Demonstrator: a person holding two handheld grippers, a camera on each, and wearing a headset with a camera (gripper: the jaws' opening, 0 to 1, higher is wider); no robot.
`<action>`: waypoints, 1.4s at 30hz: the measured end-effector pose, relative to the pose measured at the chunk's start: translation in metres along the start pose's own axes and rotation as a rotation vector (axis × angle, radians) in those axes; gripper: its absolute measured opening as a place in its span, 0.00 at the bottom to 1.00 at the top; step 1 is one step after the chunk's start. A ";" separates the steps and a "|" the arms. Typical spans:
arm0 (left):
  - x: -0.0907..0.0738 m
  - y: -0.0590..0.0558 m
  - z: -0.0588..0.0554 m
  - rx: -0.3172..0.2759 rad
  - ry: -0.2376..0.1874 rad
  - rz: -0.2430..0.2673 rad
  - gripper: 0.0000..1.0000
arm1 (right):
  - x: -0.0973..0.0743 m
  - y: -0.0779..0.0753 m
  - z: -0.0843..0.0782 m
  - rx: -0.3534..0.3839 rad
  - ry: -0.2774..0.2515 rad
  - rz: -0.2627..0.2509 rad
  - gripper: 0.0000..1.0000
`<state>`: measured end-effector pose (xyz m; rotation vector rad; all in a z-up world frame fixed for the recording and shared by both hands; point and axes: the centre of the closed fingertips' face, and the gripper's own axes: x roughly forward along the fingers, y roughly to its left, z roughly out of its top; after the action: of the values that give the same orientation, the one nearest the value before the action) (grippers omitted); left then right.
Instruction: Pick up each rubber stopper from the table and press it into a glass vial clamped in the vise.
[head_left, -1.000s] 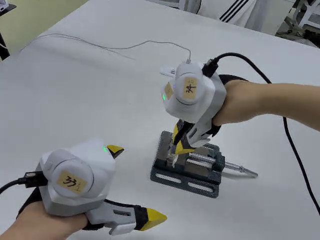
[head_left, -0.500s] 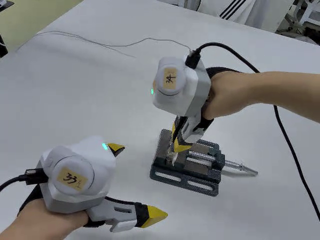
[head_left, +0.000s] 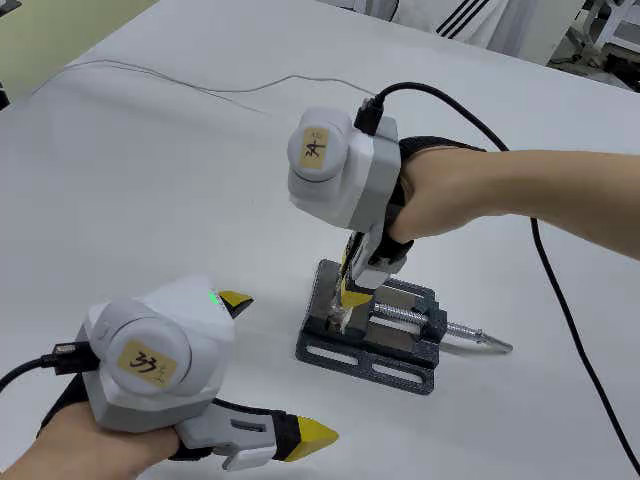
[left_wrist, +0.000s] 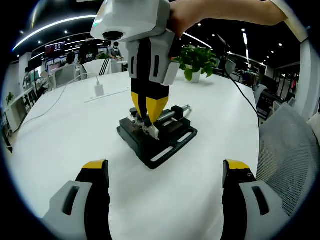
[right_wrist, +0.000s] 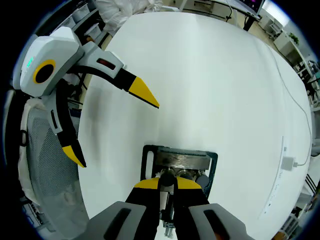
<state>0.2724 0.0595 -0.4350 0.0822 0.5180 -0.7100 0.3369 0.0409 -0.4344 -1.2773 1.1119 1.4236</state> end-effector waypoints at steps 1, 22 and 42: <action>0.000 0.000 0.000 0.001 0.001 0.000 0.94 | 0.000 0.000 0.000 0.010 -0.002 -0.003 0.03; -0.005 0.002 0.000 -0.005 0.001 0.014 0.93 | -0.002 0.004 -0.003 -0.115 -0.046 -0.014 0.07; -0.003 -0.001 0.001 -0.008 -0.003 0.004 0.92 | -0.011 0.000 -0.003 -0.150 -0.074 -0.040 0.13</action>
<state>0.2706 0.0607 -0.4325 0.0748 0.5175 -0.7037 0.3384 0.0372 -0.4233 -1.3325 0.9397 1.5346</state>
